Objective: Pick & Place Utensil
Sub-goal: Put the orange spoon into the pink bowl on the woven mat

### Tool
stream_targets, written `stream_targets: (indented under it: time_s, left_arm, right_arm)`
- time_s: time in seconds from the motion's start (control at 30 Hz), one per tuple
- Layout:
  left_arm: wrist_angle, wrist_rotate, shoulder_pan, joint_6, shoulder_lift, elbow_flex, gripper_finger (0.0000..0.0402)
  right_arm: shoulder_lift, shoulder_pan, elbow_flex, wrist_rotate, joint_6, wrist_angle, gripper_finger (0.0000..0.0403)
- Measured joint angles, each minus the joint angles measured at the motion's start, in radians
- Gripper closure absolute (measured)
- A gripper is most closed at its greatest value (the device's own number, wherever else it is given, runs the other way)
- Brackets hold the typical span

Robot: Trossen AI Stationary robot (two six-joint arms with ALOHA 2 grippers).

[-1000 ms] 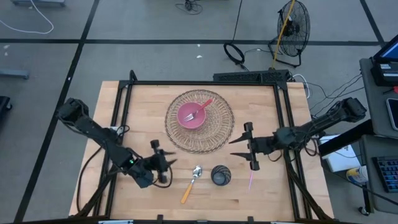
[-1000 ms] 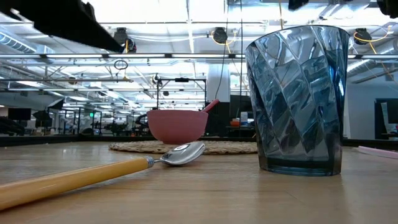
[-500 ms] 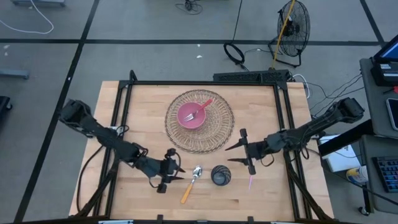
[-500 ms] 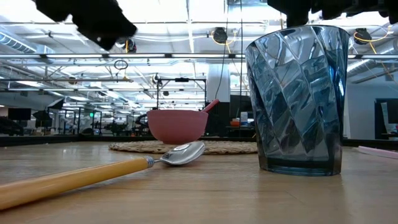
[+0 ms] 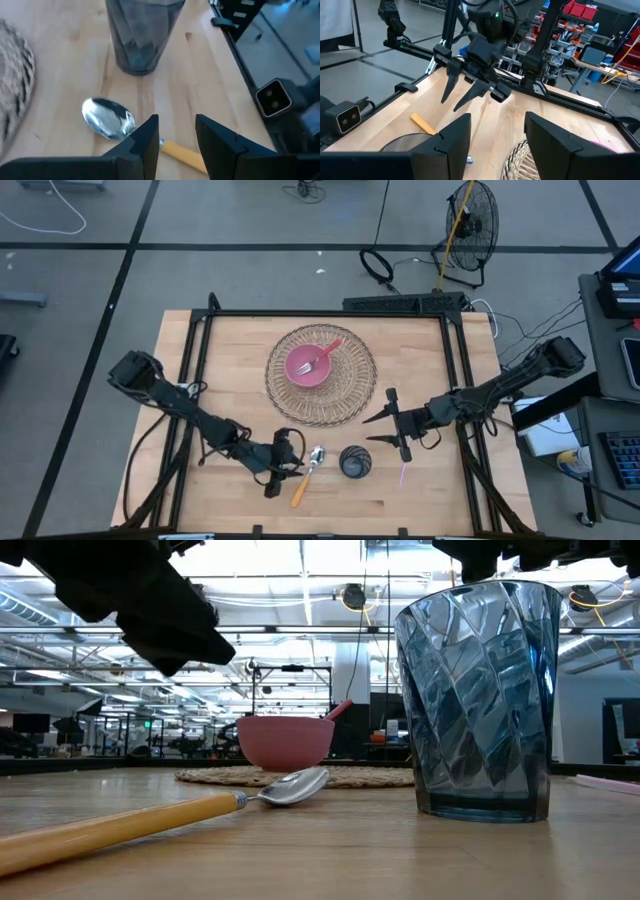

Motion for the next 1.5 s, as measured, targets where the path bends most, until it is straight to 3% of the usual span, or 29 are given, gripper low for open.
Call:
stream_targets:
  time_s: [0.27, 0.6, 0.8, 1.13, 1.37, 1.5]
  left_arm:
    - [0.007, -0.079, -0.046, -0.137, 0.096, 0.065, 0.027]
    - [-0.408, -0.115, -0.049, -0.222, 0.215, 0.307, 0.027]
    - [-0.527, -0.126, -0.046, -0.287, 0.215, 0.365, 0.0254]
    - [-0.525, -0.089, -0.037, -0.321, 0.215, 0.364, 0.0164]
    - [-0.529, -0.097, -0.028, -0.321, 0.233, 0.364, 0.0166]
    - [-0.495, -0.034, -0.018, -0.318, 0.296, 0.362, 0.0177]
  right_arm:
    - [0.0, 0.0, 0.0, 0.0, -0.021, 0.0, 0.0227]
    - [0.0, 0.0, 0.0, 0.0, -0.024, 0.0, 0.0227]
    - [0.0, 0.001, 0.0, 0.0, -0.017, -0.007, 0.0227]
    - [0.0, 0.001, 0.0, 0.0, -0.018, -0.015, 0.0227]
    - [0.0, 0.001, 0.0, 0.0, -0.016, -0.027, 0.0227]
    - [0.0, 0.001, 0.0, -0.001, -0.015, -0.031, 0.0227]
